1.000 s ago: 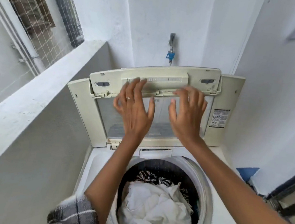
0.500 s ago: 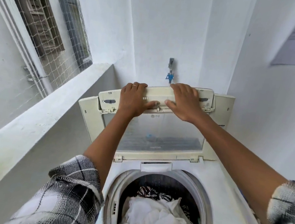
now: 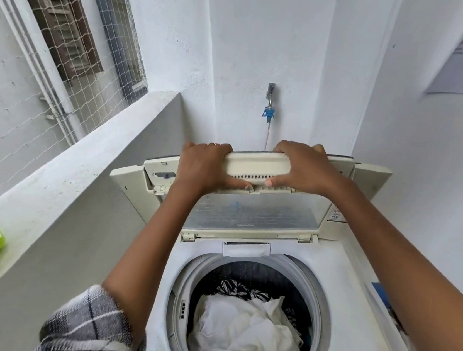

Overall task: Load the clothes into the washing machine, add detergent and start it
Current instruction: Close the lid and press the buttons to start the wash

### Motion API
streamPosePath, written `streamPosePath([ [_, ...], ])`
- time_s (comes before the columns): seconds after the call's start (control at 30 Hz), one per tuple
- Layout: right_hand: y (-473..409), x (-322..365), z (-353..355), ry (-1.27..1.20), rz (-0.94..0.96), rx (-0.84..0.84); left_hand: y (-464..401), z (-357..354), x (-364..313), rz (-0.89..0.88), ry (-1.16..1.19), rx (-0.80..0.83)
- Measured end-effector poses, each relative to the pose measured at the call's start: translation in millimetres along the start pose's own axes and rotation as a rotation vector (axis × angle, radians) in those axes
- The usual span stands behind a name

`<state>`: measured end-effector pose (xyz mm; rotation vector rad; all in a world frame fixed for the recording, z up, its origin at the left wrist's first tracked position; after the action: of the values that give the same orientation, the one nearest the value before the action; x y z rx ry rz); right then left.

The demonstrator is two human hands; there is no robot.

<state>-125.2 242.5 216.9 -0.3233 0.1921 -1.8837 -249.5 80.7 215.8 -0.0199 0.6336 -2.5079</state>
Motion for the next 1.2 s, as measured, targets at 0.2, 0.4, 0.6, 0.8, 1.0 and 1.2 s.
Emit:
streamPosePath([
  [0.2,52.5,19.2,-1.2,0.067,0.053,0.144,60.9,1.9,-19.7,-0.017,0.06,0.077],
  [0.4,111.4,34.4,-30.5,0.108,0.081,0.276,129.4,-17.8,-36.1,0.009,0.083,0.089],
  [0.6,164.3,40.1,-67.4,-0.012,0.023,0.411,188.8,-49.7,-46.7,0.0,0.163,0.191],
  [0.8,210.8,47.4,-108.4,-0.067,-0.005,0.546,241.1,-93.0,-48.3,0.003,0.258,0.307],
  [1.0,248.8,53.5,-153.4,0.007,-0.013,0.564,277.7,-135.6,-46.7,0.117,0.275,0.53],
  [1.2,273.5,55.8,-178.8,0.02,-0.049,0.489,293.8,-146.1,-48.0,0.144,0.301,0.5],
])
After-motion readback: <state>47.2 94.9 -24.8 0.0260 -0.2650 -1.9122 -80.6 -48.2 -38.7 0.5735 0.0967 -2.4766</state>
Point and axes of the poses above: each hand's wrist, its own y-axis away from the middle knuckle, its own z-axis out of the back of the hand, x = y × z, the point moved 2 cm from there along -y, towards the middle knuckle, and after that the axes turned 9 degrees about y, right-handed, at the moved point
